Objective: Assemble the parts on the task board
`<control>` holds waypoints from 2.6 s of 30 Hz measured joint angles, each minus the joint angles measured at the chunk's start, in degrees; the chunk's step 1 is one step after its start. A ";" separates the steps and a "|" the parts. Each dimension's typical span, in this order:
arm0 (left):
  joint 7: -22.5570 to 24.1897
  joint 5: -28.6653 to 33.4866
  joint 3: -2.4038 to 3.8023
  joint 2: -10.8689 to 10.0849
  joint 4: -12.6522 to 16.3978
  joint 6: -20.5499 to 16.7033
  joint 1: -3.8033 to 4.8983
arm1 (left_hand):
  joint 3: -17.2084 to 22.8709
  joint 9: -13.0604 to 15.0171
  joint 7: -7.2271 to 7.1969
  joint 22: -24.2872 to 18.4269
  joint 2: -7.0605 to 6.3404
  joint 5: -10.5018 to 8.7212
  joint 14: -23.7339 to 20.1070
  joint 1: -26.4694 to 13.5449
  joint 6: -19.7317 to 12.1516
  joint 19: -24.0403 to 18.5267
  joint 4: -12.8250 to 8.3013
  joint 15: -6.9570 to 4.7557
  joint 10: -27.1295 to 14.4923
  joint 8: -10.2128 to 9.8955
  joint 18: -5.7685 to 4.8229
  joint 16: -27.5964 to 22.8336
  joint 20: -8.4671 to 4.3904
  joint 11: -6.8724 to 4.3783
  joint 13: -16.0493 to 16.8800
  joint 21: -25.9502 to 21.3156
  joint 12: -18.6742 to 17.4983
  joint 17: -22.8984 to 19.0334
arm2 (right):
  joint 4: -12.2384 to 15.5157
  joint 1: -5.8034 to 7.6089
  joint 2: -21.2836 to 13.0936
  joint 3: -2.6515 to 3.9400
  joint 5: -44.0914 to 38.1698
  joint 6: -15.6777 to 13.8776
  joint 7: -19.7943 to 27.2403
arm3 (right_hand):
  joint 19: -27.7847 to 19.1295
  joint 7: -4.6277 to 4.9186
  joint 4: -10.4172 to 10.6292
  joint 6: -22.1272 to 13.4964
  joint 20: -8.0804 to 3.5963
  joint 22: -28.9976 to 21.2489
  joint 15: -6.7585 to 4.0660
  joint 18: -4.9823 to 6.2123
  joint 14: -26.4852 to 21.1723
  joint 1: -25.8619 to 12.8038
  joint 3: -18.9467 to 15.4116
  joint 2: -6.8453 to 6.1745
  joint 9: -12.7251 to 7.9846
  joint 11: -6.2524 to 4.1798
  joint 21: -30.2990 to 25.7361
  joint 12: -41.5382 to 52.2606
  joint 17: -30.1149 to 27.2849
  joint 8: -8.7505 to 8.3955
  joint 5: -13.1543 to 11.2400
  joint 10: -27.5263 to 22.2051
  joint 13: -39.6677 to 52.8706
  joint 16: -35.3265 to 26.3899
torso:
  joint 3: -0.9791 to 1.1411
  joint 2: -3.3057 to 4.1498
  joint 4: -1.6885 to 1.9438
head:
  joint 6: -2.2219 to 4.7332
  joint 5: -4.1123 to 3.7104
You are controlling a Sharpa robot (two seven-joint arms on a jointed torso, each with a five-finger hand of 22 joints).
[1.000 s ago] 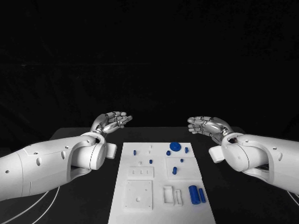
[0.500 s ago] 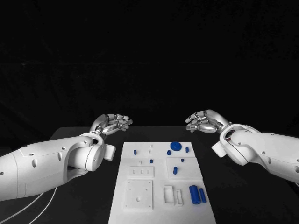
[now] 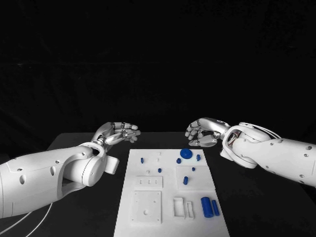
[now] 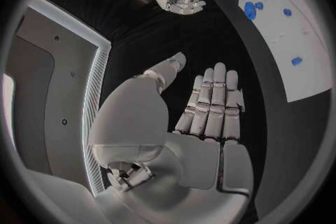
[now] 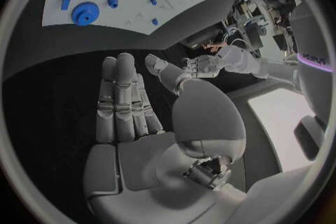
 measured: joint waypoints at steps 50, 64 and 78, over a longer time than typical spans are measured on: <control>-0.51 -1.77 0.61 -3.00 5.73 2.79 2.57 | 1.47 -1.03 0.00 0.03 -1.02 0.00 -3.42 -3.52 0.40 -2.40 -1.51 1.57 -1.86 -0.95 -0.05 -2.12 1.14 1.45 -0.37 -0.32 -2.72 -0.82 | -2.15 -1.98 4.87 0.00 -26.56 5.94 -10.10 | 4.04 -0.48 1.17 1.24 -3.03 1.64 0.85 -1.21 -1.33 -1.13 3.52 -1.74 -1.07 0.84 11.46 -3.51 7.15 -1.69 -3.78 -0.05 -2.01 18.25 | 0.72 5.30 2.11 | 0.41 -1.26; -0.56 -1.79 0.66 -3.42 6.71 2.79 3.00 | 1.63 -1.02 0.00 0.02 -1.25 -0.01 -3.42 -3.74 0.40 -2.40 -1.35 1.57 -1.86 -0.95 -0.06 -2.11 1.14 1.45 -0.37 -0.32 -2.72 -0.81 | -3.82 -2.15 5.62 -0.01 -27.48 5.77 -10.51 | 4.05 -0.48 1.33 1.24 -3.02 1.63 0.84 -1.22 -1.32 -1.36 3.99 -1.98 -1.12 0.83 11.45 -3.51 6.93 -1.69 -3.91 -0.05 -2.07 18.45 | 0.80 6.43 2.47 | 0.86 -1.44; -0.64 -1.81 0.68 -3.42 6.71 2.79 3.18 | 1.79 -1.05 0.00 0.01 -1.25 -0.01 -3.42 -3.74 0.40 -2.40 -1.19 1.56 -2.06 -0.95 -0.06 -2.11 1.14 1.65 -0.37 -0.32 -2.72 -0.81 | -3.67 -2.19 5.71 -0.01 -27.78 5.83 -10.60 | 4.20 -0.73 1.89 1.94 -3.14 1.62 0.53 -1.24 -1.42 -1.59 4.55 -2.20 -1.11 0.64 11.91 -3.51 6.46 -1.68 -4.48 0.44 -2.06 19.05 | 0.76 7.25 2.58 | 0.87 -1.42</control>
